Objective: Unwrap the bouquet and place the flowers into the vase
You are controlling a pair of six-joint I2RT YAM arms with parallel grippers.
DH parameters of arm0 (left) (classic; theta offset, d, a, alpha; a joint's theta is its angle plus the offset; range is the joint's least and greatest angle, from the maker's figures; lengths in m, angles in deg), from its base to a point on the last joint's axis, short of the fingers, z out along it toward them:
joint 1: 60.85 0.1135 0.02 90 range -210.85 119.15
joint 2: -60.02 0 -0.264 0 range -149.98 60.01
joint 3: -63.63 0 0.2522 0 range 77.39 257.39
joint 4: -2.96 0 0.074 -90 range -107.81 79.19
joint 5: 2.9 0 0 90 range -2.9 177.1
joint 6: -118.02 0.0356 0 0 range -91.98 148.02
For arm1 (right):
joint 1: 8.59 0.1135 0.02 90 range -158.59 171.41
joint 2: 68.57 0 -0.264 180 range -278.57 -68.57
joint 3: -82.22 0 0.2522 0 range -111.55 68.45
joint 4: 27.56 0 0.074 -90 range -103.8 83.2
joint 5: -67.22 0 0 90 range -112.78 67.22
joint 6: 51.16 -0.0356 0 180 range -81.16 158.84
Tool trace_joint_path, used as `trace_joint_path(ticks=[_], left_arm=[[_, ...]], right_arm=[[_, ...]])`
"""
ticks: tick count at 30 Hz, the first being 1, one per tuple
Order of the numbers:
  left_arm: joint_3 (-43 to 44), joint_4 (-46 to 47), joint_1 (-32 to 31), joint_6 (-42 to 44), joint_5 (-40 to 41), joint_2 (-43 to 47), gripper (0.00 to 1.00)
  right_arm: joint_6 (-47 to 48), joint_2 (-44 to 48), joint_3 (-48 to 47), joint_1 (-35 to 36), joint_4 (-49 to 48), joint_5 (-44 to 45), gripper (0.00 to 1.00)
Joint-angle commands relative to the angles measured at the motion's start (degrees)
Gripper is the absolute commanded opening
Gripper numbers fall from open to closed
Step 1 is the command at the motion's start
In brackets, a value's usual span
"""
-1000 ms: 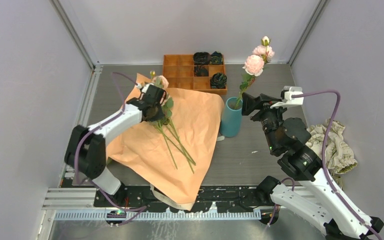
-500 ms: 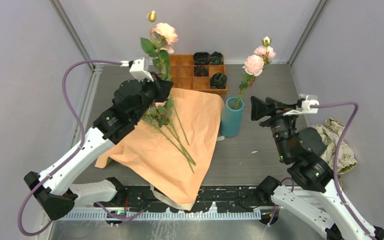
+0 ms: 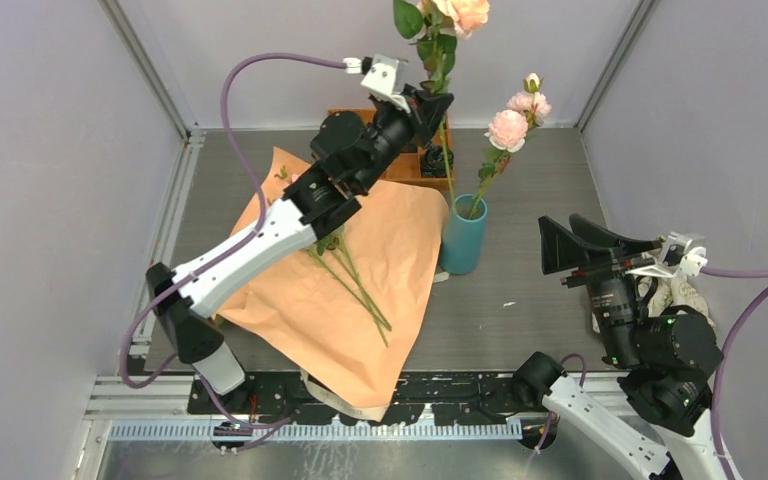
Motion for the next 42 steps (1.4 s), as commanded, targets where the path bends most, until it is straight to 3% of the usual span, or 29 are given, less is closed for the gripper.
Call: trace_joint_path(ticks=[1, 10, 17, 19, 23, 25, 28, 35, 42], left_arm=[[7.75, 7.72, -0.47, 3.85, -2.66, -5.96, 0.00], [12.08, 10.59, -0.44, 3.56, -3.39, -16.41, 0.00], [2.64, 16.04, -1.06, 3.44, -1.84, -16.35, 0.03], [0.63, 16.65, -1.83, 4.92, -0.51, -15.86, 0.14], [-1.62, 16.59, -3.05, 7.30, 0.40, -14.14, 0.48], [-2.86, 16.72, -3.19, 7.26, -0.83, -12.49, 0.59], [-5.24, 16.79, -3.38, 6.46, -1.47, -9.60, 0.66], [-15.98, 16.71, -5.94, 7.76, 3.17, 2.22, 0.67], [-27.41, 11.35, -10.01, 9.83, 17.26, 21.93, 0.64]], right_arm=[[-0.35, 1.24, -1.20, 0.08, 1.95, -1.83, 0.72], [2.55, 2.87, -0.14, 0.09, 2.30, -1.02, 0.74], [2.45, 3.32, 0.52, 0.10, 2.39, -1.20, 0.75], [2.28, 2.99, 0.78, 0.12, 2.09, -1.33, 0.75], [1.80, 1.92, 0.92, 0.10, 1.55, -1.36, 0.75], [1.54, 1.41, 0.84, 0.10, 1.36, -1.79, 0.75], [1.06, 0.88, 0.67, 0.10, 1.25, -2.38, 0.76], [0.39, -1.73, -0.77, 0.05, 1.67, -5.04, 0.78], [-1.19, -12.15, -5.18, 0.05, 1.98, -12.64, 0.81]])
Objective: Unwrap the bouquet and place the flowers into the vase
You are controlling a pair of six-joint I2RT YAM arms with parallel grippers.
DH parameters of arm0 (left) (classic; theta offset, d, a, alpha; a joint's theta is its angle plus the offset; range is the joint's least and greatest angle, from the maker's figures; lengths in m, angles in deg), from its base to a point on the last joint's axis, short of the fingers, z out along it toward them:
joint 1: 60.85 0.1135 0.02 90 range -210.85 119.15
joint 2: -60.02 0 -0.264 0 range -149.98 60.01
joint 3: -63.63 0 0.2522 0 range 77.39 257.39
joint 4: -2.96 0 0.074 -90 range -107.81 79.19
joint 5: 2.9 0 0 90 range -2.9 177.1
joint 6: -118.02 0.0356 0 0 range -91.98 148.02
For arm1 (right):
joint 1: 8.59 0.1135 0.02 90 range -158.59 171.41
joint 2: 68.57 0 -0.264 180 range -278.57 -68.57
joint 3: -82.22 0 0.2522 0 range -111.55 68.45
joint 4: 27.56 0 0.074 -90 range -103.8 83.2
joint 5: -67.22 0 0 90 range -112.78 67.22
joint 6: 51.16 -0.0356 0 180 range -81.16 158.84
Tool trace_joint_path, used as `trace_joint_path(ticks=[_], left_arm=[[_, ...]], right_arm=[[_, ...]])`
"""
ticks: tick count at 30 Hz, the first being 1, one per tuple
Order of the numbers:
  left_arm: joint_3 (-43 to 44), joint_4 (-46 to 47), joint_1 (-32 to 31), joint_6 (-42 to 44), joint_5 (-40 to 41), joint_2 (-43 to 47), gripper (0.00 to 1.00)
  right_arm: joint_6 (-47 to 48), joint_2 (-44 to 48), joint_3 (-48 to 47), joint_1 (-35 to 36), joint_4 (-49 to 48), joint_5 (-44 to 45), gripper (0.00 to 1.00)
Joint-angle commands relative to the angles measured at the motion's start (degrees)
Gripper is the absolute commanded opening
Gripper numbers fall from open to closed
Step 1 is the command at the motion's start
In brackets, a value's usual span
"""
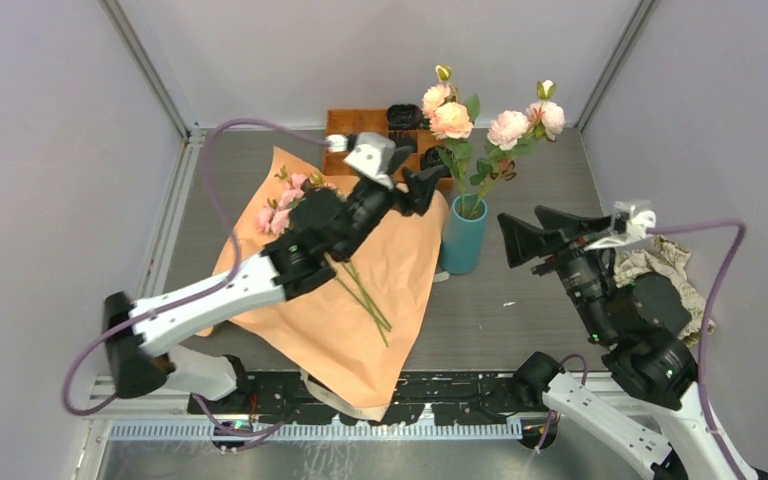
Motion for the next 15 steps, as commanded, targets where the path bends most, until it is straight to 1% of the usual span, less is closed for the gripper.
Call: trace_joint_path(ticks=[1, 3, 6, 9, 11, 13, 14, 15], left_arm=[[-5.63, -0.84, -2.00, 1.32, 12.84, 14.26, 0.64], [-7.53, -7.76, -2.10, -0.21, 18.70, 20.17, 0.64], [-8.17, -19.69, -2.14, -3.10, 28.06, 26.89, 0.64], [-10.24, -27.49, -2.13, -6.06, 32.88, 32.96, 0.64], [-11.77, -30.97, -2.17, -7.80, 34.41, 36.27, 0.64], [-12.74, -34.60, -2.14, -9.81, 35.71, 38.78, 0.64], [-12.89, -36.38, -2.15, -10.73, 36.42, 39.93, 0.63], [-12.92, -38.19, -2.17, -11.45, 37.06, 40.66, 0.63]], right_arm=[[-1.92, -7.58, -3.41, 0.08, -2.94, -6.90, 0.80], [-2.94, -11.46, -4.85, 0.10, -4.37, -9.88, 0.80], [-5.32, -20.80, -8.40, 0.10, -5.21, -16.22, 0.78], [-7.58, -30.46, -11.85, 1.25, -5.19, -21.35, 0.74], [-7.19, -36.87, -13.78, 5.31, -4.14, -20.34, 0.73], [-5.89, -43.29, -17.07, 9.19, -1.68, -15.28, 0.70], [-5.54, -46.56, -18.49, 10.51, -0.65, -14.53, 0.68], [-5.88, -49.67, -20.05, 11.47, 0.42, -14.53, 0.65]])
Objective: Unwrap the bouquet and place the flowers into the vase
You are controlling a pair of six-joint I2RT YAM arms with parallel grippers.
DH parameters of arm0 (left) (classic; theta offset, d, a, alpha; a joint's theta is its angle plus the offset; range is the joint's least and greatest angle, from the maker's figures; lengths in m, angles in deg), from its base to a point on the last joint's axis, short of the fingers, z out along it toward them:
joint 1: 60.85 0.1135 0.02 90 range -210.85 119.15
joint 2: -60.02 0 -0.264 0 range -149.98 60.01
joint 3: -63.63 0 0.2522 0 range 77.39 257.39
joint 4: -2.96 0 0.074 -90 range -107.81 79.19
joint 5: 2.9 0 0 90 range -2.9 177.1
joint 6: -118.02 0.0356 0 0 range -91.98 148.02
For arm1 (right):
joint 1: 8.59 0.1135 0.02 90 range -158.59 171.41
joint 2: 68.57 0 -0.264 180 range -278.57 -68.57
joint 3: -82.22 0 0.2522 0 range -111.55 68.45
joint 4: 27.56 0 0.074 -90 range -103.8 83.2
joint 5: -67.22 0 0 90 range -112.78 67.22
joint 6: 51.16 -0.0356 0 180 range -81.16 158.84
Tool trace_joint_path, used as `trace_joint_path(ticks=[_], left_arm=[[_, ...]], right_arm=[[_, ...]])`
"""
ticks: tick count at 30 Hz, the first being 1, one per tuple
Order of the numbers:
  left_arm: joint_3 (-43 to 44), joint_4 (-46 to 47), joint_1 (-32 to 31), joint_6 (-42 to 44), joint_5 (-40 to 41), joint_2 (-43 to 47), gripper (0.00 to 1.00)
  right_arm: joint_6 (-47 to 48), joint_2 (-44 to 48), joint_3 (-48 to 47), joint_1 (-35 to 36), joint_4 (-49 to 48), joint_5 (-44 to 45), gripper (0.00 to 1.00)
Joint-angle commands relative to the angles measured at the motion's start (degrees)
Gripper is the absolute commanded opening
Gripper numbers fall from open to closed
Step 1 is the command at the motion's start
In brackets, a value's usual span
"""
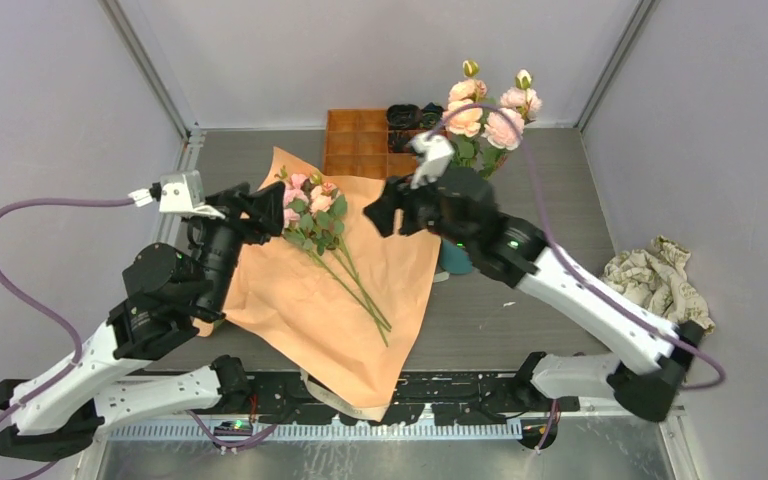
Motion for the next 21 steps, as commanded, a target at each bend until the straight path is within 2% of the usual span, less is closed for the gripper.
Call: trace_joint_path(ticks=[1, 4, 6, 12, 21], left_arm=[[-1.16, -12.20, 0.04, -5.30, 6.89, 2.15, 0.62], [-1.15, -15.52, 0.01, -6.25, 9.20, 3.79, 0.62], [-1.66, -16.37, 0.01, -6.57, 10.12, 5.14, 0.61], [-3.59, -15.90, 0.05, -5.84, 11.39, 8.74, 0.61], [-4.98, -16.65, -0.03, -5.78, 14.30, 12.42, 0.61]], right_arm=[[-0.63, -11.41, -6.57, 5.15, 3.63, 0.30, 0.62], [-2.04, -20.04, -9.92, 6.58, 6.17, -1.30, 0.53], [-2.01, -25.69, -11.99, 7.61, 8.23, -1.69, 0.50], [-0.24, -41.85, -19.44, 9.90, 14.12, -1.80, 0.48], [3.08, -60.18, -36.55, 11.36, 22.82, -1.29, 0.49]])
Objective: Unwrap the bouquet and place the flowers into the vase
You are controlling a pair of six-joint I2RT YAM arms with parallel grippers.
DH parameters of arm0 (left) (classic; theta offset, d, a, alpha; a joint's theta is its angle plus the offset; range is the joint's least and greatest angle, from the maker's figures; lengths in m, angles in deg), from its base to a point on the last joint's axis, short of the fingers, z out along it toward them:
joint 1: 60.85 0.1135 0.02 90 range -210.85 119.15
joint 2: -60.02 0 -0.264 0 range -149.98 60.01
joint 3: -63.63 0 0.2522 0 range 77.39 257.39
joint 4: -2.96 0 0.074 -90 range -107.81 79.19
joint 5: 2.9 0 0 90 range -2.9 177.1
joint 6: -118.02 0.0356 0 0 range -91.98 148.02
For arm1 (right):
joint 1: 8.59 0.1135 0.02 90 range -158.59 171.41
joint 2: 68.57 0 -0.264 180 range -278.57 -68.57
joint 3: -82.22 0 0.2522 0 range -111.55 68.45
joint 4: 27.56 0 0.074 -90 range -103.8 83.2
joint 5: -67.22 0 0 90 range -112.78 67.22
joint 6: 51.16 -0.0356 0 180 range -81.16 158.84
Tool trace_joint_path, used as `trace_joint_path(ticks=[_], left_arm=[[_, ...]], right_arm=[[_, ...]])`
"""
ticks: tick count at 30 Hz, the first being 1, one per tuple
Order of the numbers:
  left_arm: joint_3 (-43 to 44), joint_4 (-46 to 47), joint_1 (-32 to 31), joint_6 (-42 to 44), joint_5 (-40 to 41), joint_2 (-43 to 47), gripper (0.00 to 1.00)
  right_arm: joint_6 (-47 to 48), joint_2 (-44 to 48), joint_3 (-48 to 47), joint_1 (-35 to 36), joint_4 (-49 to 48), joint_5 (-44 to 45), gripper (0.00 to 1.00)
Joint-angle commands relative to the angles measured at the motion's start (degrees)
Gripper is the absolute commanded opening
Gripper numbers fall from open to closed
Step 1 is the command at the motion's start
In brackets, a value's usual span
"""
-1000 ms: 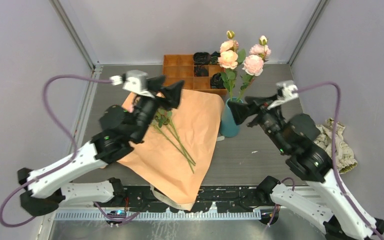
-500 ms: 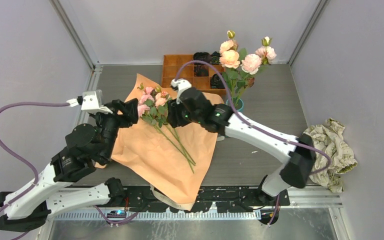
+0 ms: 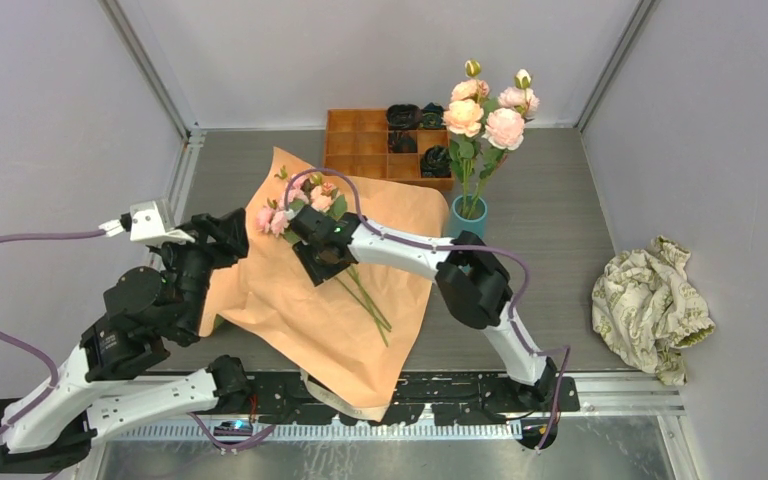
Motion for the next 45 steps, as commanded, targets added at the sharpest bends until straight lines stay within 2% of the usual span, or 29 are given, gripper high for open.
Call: trace_joint_path(ticks=[1, 8, 13, 20, 22, 28, 30, 31, 37, 45], left_arm=[[-0.92, 0.19, 0.04, -0.74, 3.08, 2.01, 0.61], [-1.09, -1.76, 0.07, -1.28, 3.86, 3.92, 0.61], [-1.19, -3.51, 0.06, -2.17, 4.10, 4.83, 0.60], [-1.15, -4.24, 0.06, -3.08, 4.50, 5.14, 0.60], [-1.00, -4.61, 0.05, -3.39, 4.57, 5.15, 0.60], [-0.83, -5.42, -0.01, -3.88, 4.68, 5.69, 0.59], [-0.66, -5.86, 0.03, -4.05, 4.68, 5.92, 0.59], [-0.64, -5.98, 0.02, -4.19, 4.68, 6.09, 0.59], [-0.78, -6.48, 0.07, -4.43, 4.75, 7.25, 0.59], [-1.05, -6.93, 0.05, -4.43, 5.39, 8.08, 0.59]], right_arm=[[2.59, -4.40, -10.16, 0.47, 4.39, 0.61, 0.49], [4.89, -12.03, -21.27, 0.23, 8.38, 6.01, 0.52], [6.48, -14.42, -23.91, -0.19, 8.56, 10.11, 0.54], [7.48, -18.89, -27.45, -1.70, 9.27, 8.89, 0.53], [7.74, -19.43, -28.08, -1.88, 9.13, 8.44, 0.46], [8.51, -19.88, -30.43, -1.90, 9.85, 8.00, 0.13], [8.45, -18.52, -30.41, -1.95, 9.63, 8.00, 0.02], [8.29, -17.52, -30.24, -1.94, 9.49, 8.06, 0.01], [8.33, -6.23, -27.68, -1.80, 7.40, 7.79, 0.01], [8.04, 11.86, -17.38, -1.70, -0.59, 4.34, 0.01]])
